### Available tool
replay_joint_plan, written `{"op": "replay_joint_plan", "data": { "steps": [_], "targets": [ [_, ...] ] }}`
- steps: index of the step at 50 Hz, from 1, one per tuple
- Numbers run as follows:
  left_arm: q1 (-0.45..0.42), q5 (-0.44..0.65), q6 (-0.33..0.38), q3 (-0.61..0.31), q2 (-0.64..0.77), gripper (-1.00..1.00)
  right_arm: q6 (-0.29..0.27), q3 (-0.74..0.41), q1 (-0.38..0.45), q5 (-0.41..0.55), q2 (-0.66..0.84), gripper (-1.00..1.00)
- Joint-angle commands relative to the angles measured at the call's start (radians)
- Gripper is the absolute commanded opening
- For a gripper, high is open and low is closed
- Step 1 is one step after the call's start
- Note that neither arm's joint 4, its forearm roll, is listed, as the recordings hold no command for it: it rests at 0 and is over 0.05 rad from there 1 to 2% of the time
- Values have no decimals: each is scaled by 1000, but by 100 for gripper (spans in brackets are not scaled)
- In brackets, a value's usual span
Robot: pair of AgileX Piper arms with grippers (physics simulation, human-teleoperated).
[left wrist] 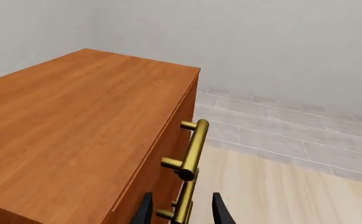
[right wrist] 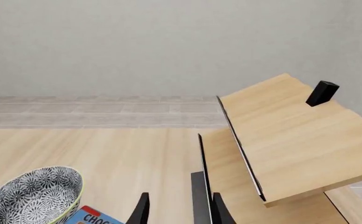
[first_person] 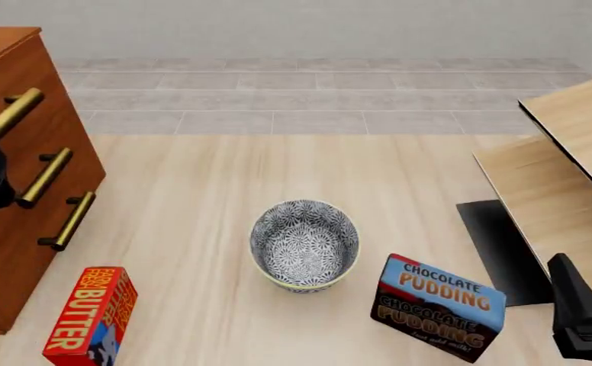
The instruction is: Close the top drawer of the cabinet and put the bowl on top of it.
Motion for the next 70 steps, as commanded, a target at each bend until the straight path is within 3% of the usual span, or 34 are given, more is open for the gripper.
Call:
{"op": "replay_joint_plan", "data": {
  "steps": [1, 21, 52, 64, 67, 70],
  "targets": [
    [27, 12, 18, 13, 30, 100, 0, 0, 1, -1, 0, 100],
    [35, 4, 24, 6, 62, 100, 0, 0, 1, 0, 0, 100],
    [-244, 279, 10, -126, -83, 100, 0, 0, 1, -1, 0, 100],
    [-357, 358, -4, -199, -30, 100, 0, 0, 1, 0, 0, 100],
    [-407, 390, 32, -232, -3, 100, 0, 0, 1, 0, 0, 100],
    [-451, 455, -19, -267, 9, 100, 0, 0, 1, 0, 0, 100]
  ]
}}
